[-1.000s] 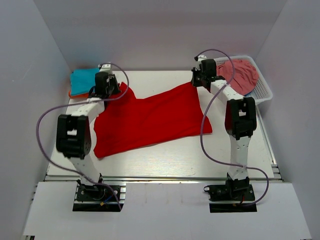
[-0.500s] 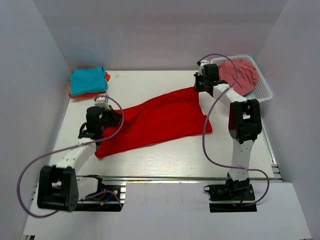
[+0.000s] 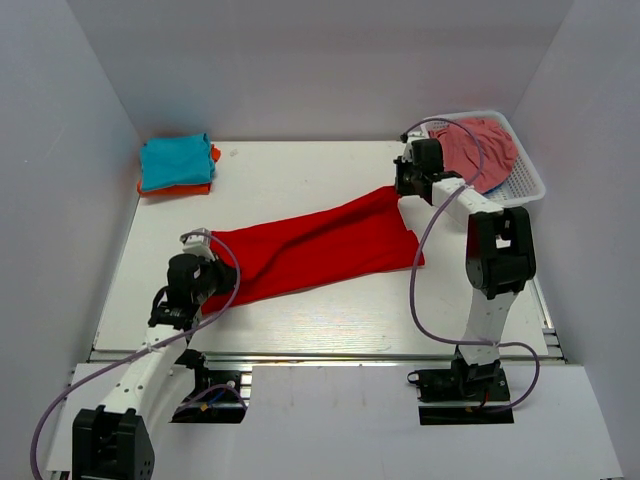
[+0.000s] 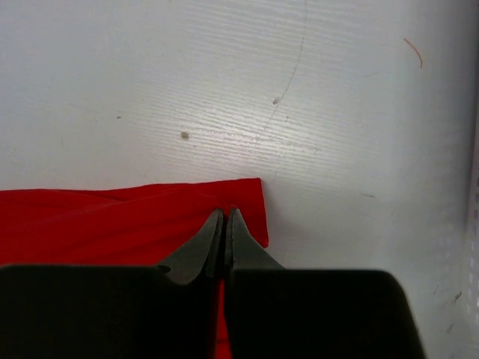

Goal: Fold and stack the t-shirts
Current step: Fold the other side of the tshirt into a rectangle

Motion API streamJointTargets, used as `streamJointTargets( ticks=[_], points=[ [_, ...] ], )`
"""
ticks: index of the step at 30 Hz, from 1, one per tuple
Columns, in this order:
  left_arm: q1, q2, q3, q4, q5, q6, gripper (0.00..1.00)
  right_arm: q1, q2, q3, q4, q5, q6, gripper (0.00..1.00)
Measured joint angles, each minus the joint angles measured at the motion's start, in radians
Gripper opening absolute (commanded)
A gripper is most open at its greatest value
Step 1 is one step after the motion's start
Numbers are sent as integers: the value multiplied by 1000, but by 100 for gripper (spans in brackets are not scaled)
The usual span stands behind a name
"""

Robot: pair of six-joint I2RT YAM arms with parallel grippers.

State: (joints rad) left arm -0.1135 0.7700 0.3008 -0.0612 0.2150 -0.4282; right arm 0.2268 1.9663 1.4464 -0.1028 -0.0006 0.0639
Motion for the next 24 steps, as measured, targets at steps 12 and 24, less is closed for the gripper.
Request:
streamJointTargets(
  ticks=[12,24],
  points=[
    [0,-54,-79,-74,-48,-45,0,-4,-133,-180,6,9,15,0],
    [0,23,-51,-188,-103,-95,26,-4,-195,-371,33,99,100,67]
  ],
)
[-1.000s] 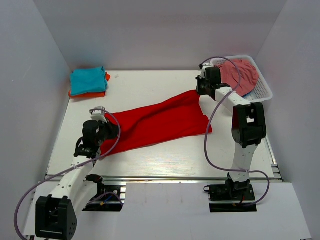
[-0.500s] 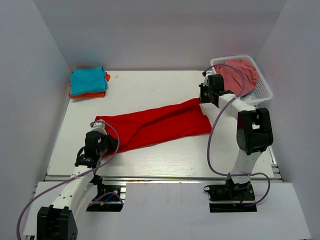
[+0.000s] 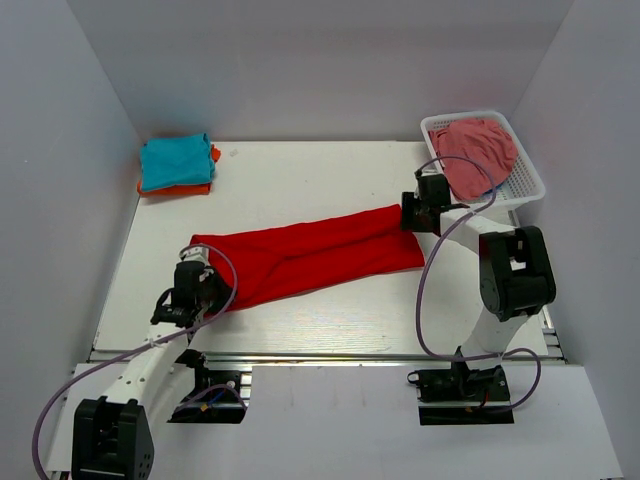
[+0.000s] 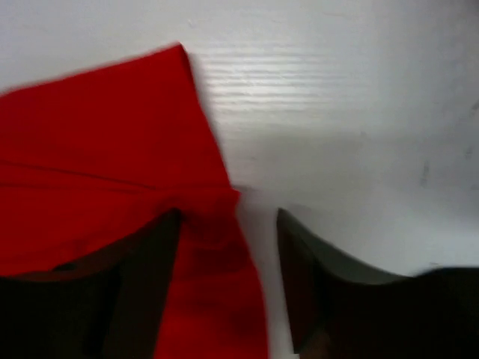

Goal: Fold and stack the t-shirts
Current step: Fold the other side of the tshirt into a rectangle

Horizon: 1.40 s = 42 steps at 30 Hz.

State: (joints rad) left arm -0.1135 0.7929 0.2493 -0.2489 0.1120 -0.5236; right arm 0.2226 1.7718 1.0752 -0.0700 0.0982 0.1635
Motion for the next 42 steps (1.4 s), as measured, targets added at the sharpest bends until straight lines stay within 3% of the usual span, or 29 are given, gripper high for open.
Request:
streamJointTargets(
  ticks=[1,2,4,6,7,10,17,27,32,40,42],
  points=[
    [0,2,10,-16,-7,-2,40,0,-6,-20,-3,23,19,90],
    [0,2,23,-35,-17,-9,52,-1,-12,-34,-9,51,36,90],
    [0,3,55,-75,-32,-13,56,-4,-18,-39,-28,122,55,90],
    [0,0,90,-102,-46,-23,90,-5,-34,-34,-46,170,75,90],
    [0,-3,105,-114,-49,-34,100,-5,-49,-31,-56,185,81,90],
    [0,-26,143,-147,-58,-56,100,-5,-124,-28,-58,175,89,90],
    [0,-24,248,-180,-102,-71,100,20,-203,4,-26,-70,64,90],
    [0,286,312,-108,-36,-13,100,119,-35,61,17,-389,-12,90],
    [0,343,320,-89,79,47,98,119,66,66,4,-349,20,90],
    [-15,370,320,-71,168,89,73,100,97,58,-19,-255,109,90],
    [-22,380,320,-74,164,92,70,99,93,54,-14,-254,117,90]
  ],
)
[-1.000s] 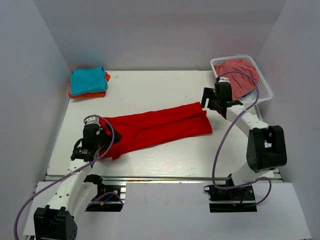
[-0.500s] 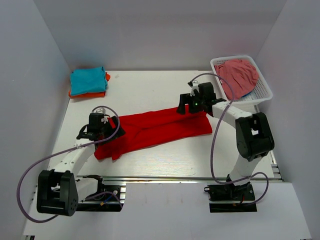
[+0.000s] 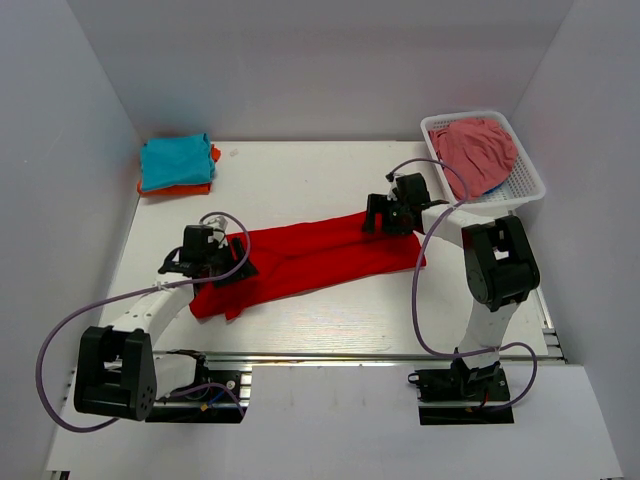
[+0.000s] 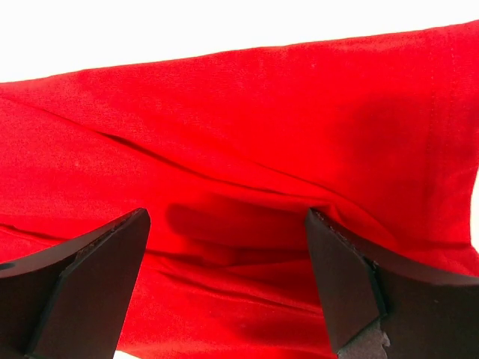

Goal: Fold and stack the t-shirts
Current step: Fold the other side of the tshirt into a rectangle

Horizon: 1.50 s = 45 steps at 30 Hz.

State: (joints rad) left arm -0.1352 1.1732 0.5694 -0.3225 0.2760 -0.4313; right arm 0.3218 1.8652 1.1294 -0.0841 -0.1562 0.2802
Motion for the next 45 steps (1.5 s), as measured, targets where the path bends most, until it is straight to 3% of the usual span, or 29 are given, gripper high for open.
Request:
streamJointTargets(
  ticks=[14,16,19,26,30,31,43,45],
  points=[
    [-44,76,0,-8,-159,7,66,-5,-6,-14,17,-33,0,90],
    [-52,102,0,7,-176,14,59,-6,-6,-14,17,-35,0,90],
    [-57,133,0,34,-178,31,38,-6,-6,-15,18,-38,-1,90],
    [-71,138,3,61,-163,62,31,-6,-6,-15,17,-39,-2,90],
    [-80,118,4,61,-164,68,2,-6,-6,-15,17,-41,-3,90],
    [-82,112,5,62,-163,70,0,-6,-6,-15,17,-41,-3,90],
    [-103,105,62,91,-99,185,0,-7,-6,-15,13,-51,-12,90],
    [-103,115,85,87,-96,222,8,-8,-6,-14,13,-56,-18,90]
  ],
)
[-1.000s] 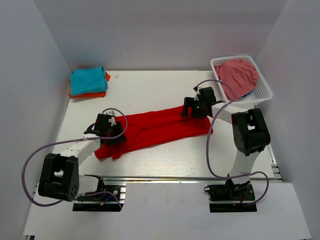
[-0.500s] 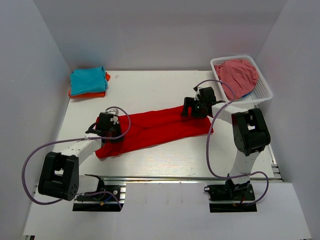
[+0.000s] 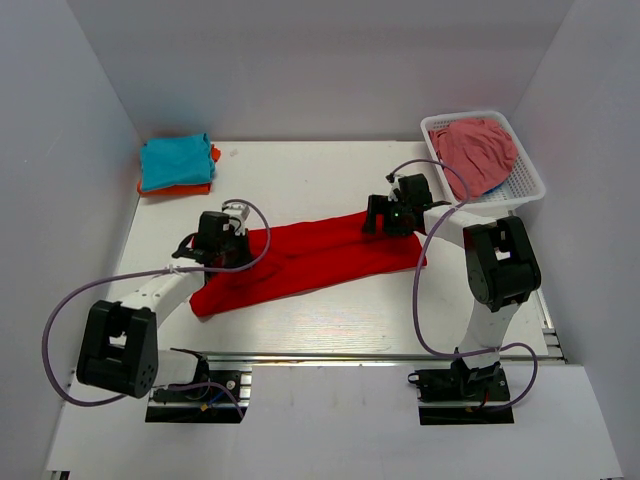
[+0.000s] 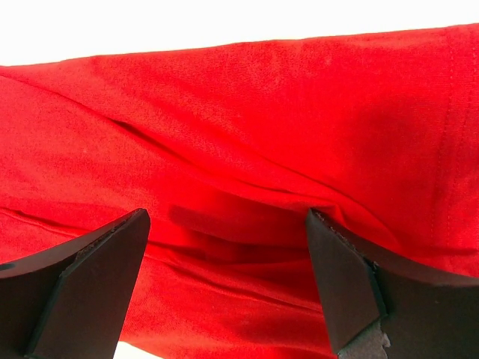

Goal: Fold and stack the t-shirts
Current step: Fold the other side of the tshirt into a rectangle, then rotate the tshirt 90 degrees

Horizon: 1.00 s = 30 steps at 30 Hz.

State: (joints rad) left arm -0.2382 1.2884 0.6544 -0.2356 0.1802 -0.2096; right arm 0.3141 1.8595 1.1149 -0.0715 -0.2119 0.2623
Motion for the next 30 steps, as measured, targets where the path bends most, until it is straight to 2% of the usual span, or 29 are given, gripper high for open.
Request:
streamJointTargets(
  ticks=[1,3,4,5,6,12,20,25,30],
  points=[
    [0,13,16,-1,2,16,11,0,0,0,-1,-1,-2,90],
    [0,54,58,-17,-6,37,32,0,0,2,-4,-2,-5,90],
    [0,81,81,-30,-10,46,49,0,0,2,-5,-3,-6,90],
    [0,116,103,-36,-18,43,86,0,0,2,-6,-4,-8,90],
    [0,145,116,-44,-26,45,98,0,0,2,-8,-4,-8,90],
    [0,216,145,-154,-120,-30,100,0,2,14,-34,-4,-12,90],
    [-1,126,302,-321,-265,-139,100,2,-4,53,-98,-1,-34,90],
    [-1,35,328,-317,-270,-171,100,2,-54,58,-109,-3,-44,90],
    [-5,134,289,-238,-177,-194,100,2,-59,100,-109,0,-56,90]
  ],
)
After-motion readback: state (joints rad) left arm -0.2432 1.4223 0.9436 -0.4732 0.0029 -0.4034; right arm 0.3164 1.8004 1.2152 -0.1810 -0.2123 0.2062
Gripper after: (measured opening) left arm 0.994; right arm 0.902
